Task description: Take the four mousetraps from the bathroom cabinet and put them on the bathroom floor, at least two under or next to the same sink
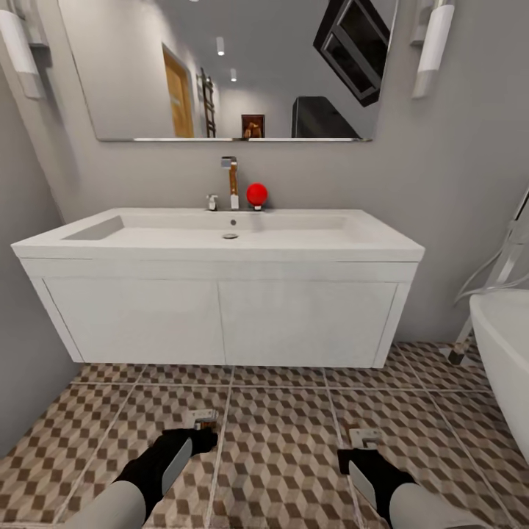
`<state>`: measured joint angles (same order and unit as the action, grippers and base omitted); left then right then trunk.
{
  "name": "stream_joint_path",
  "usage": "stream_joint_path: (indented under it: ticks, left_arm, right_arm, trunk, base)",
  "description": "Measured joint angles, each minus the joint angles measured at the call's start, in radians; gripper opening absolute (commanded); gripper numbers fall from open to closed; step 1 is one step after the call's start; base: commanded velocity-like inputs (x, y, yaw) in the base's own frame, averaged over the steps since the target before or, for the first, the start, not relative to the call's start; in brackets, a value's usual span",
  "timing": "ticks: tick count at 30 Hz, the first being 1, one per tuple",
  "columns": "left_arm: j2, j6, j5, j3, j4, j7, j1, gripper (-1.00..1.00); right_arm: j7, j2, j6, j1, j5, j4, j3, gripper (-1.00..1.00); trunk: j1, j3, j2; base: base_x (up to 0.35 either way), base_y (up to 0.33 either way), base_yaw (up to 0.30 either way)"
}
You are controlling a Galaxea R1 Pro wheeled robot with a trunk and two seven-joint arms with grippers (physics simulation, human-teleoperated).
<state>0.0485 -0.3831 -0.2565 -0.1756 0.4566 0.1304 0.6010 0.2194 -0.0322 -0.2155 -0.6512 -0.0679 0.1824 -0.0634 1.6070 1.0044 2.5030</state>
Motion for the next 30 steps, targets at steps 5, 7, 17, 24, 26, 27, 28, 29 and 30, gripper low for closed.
stream_joint_path:
  ticks: [5,7,17,24,26,27,28,29,30]
  left_arm:
    - [0.002,0.008,0.005,-0.003,0.02,0.0,0.0,-1.0]
    - [-0.002,0.008,0.008,-0.003,0.042,0.0,0.0,-1.0]
    - [-0.006,0.006,0.051,-0.003,0.088,-0.001,0.0,-1.0]
    - [-0.009,0.012,0.057,0.0,0.089,-0.004,0.0,-1.0]
    - [-0.009,0.012,0.057,0.002,0.091,-0.003,0.0,-1.0]
    - [-0.01,0.012,0.057,0.002,0.092,-0.003,0.0,-1.0]
    - [-0.011,0.012,0.057,0.003,0.095,-0.002,0.0,-1.0]
    - [-0.012,0.012,0.057,0.004,0.103,-0.001,0.001,-1.0]
    - [-0.013,0.011,0.057,0.004,0.115,-0.001,0.0,-1.0]
  right_arm:
    - [0.0,0.005,0.0,-0.001,0.0,0.045,0.002,-1.0]
    - [0.0,0.006,-0.001,-0.001,0.0,0.069,0.002,-1.0]
    - [-0.001,0.002,-0.002,-0.067,-0.005,0.115,0.003,-1.0]
    - [-0.001,-0.005,0.007,-0.074,-0.003,0.109,-0.004,-1.0]
    - [-0.001,-0.006,0.015,-0.074,-0.002,0.109,-0.003,-1.0]
    - [-0.001,-0.006,0.017,-0.074,-0.003,0.108,-0.003,-1.0]
    - [-0.001,-0.006,0.018,-0.074,-0.003,0.107,-0.003,-1.0]
    - [-0.001,-0.006,0.019,-0.074,-0.004,0.107,-0.002,-1.0]
    - [-0.001,-0.006,0.02,-0.074,-0.004,0.106,-0.002,-1.0]
  trunk:
    - [0.002,0.019,0.001]
    - [0.003,0.027,0.002]
    - [0.008,0.066,0.004]
    - [0.011,0.093,0.006]
    - [0.012,0.101,0.006]
    - [0.012,0.104,0.006]
    - [0.013,0.108,0.007]
    - [0.013,0.112,0.007]
    - [0.013,0.116,0.007]
  base:
    - [0.0,0.0,0.0]
    - [0.0,0.0,0.0]
    - [0.0,0.0,0.0]
    - [0.0,0.0,0.0]
    - [0.0,0.0,0.0]
    - [0.0,0.0,0.0]
    - [0.0,0.0,0.0]
    - [0.0,0.0,0.0]
    - [0.0,0.0,0.0]
